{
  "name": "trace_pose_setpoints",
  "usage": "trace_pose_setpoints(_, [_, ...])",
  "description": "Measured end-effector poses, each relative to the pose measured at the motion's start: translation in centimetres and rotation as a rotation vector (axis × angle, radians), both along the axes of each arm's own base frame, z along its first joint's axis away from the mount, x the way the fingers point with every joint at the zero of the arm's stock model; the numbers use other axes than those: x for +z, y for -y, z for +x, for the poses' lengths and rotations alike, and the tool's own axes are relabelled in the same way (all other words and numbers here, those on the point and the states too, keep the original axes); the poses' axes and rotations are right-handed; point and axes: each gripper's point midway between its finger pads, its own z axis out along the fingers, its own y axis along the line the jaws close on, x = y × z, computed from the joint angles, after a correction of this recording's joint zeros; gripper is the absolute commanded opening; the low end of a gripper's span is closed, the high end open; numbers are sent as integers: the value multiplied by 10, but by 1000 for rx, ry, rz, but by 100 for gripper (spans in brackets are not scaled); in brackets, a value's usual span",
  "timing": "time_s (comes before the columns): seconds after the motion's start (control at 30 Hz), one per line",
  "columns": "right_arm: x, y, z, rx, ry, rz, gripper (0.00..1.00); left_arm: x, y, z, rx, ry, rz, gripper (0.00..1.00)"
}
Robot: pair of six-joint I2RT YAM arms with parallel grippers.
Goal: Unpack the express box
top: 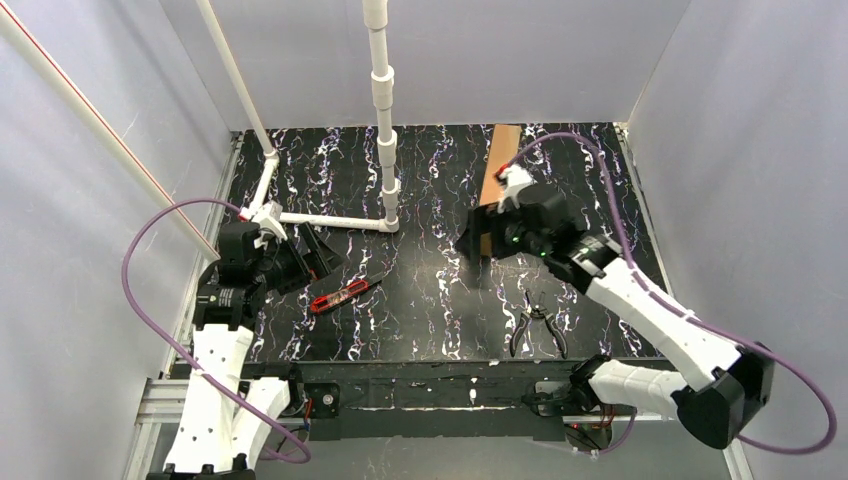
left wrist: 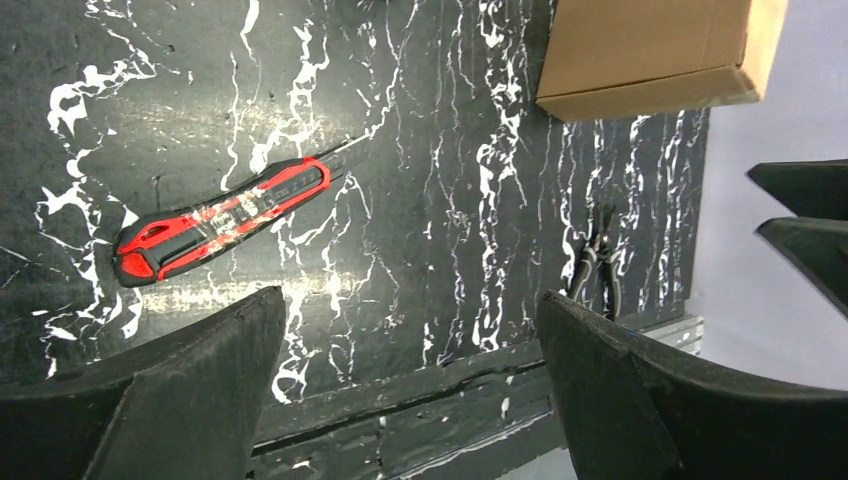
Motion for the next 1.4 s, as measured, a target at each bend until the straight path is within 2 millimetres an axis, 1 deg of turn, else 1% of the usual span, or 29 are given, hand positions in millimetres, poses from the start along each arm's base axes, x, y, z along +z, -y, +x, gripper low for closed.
trace_pose_setpoints(0.07, [-20,-22,-11,66,-49,-6,100,-6,-2,-5,-7,-10,17,96])
trace_pose_setpoints(0.13, [-30,-42,-20,122,-70,-12,94,-7,-3,-8,-16,-6,35,97])
trace_pose_setpoints(0.27, [-47,-88,-36,212,-87,-9,84,-8,-8,-9,-22,17,76,98])
trace_pose_setpoints(0.37, [-74,-117,-43,221,-140,-45,81,-10,-14,-10,-11,30,114,98])
trace_pose_setpoints(0.47, [-100,-144,-46,194,-185,-79,81,-9,-18,-13,-2,55,134,98])
trace_pose_setpoints(0.57, [-122,-168,-49,111,-231,-93,83,-6,-22,-16,19,82,155,98])
trace_pose_setpoints(0.7, [-143,-193,-60,-6,-296,-65,87,-4,-30,-20,61,129,183,98])
trace_pose_setpoints(0.8, [-156,-213,-63,-107,-332,-44,89,-3,-36,-27,93,177,198,98])
trace_pose_setpoints(0.93, [-172,-228,-62,-254,-386,-34,89,3,-40,-30,115,217,207,98])
trace_pose_setpoints(1.07, [-189,-233,-53,-410,-443,-45,88,3,-42,-29,129,216,213,98])
trace_pose_setpoints(1.2, [-203,-237,-44,-499,-461,-75,86,5,-44,-30,140,227,218,98])
trace_pose_setpoints(1.4, [-205,-250,-35,-561,-466,-61,84,7,-46,-31,156,241,223,98])
